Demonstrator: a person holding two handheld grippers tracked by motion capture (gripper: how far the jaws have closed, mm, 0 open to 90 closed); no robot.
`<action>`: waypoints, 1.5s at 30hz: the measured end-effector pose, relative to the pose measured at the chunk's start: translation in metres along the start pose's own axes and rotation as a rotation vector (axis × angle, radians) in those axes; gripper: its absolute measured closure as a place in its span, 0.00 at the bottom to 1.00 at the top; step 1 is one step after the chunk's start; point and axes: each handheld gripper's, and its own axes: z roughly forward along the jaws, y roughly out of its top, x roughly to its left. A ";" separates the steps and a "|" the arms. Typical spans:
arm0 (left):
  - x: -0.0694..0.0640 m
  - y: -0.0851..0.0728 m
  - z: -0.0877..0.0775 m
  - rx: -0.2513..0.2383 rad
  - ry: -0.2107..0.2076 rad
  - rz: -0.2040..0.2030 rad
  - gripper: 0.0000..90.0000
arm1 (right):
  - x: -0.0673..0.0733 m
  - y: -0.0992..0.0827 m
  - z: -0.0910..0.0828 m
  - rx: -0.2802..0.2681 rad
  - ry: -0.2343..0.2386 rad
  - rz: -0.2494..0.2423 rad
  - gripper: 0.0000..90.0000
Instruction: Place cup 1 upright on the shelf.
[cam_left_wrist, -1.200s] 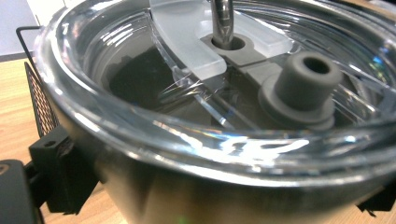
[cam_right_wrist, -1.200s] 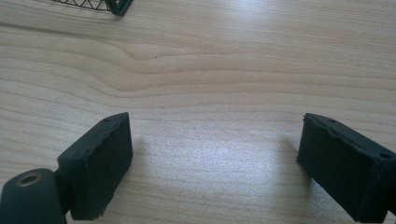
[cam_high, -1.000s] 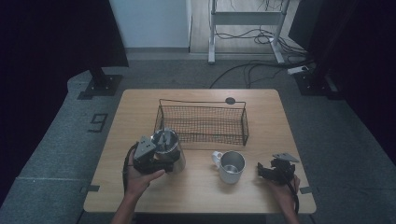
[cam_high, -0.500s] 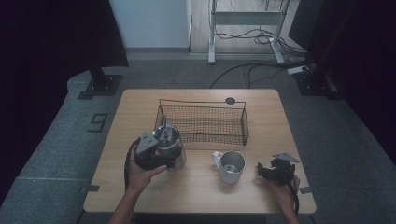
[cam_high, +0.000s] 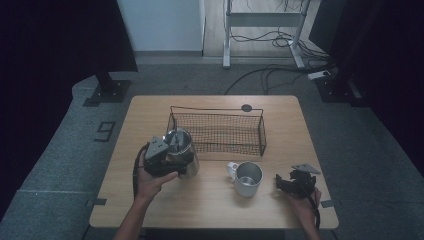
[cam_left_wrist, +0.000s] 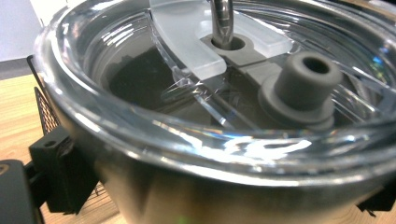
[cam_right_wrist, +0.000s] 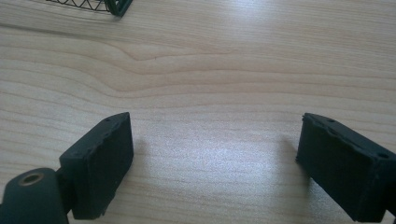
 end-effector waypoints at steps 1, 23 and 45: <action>0.001 0.001 0.001 0.000 0.004 0.003 0.05 | 0.000 0.000 0.000 0.000 0.000 0.000 0.12; 0.006 0.015 0.004 0.000 0.021 0.021 0.05 | 0.000 0.000 0.000 -0.001 0.001 0.000 0.12; 0.008 0.031 0.010 -0.009 0.028 0.038 0.05 | 0.000 0.000 0.000 -0.003 0.000 -0.001 0.12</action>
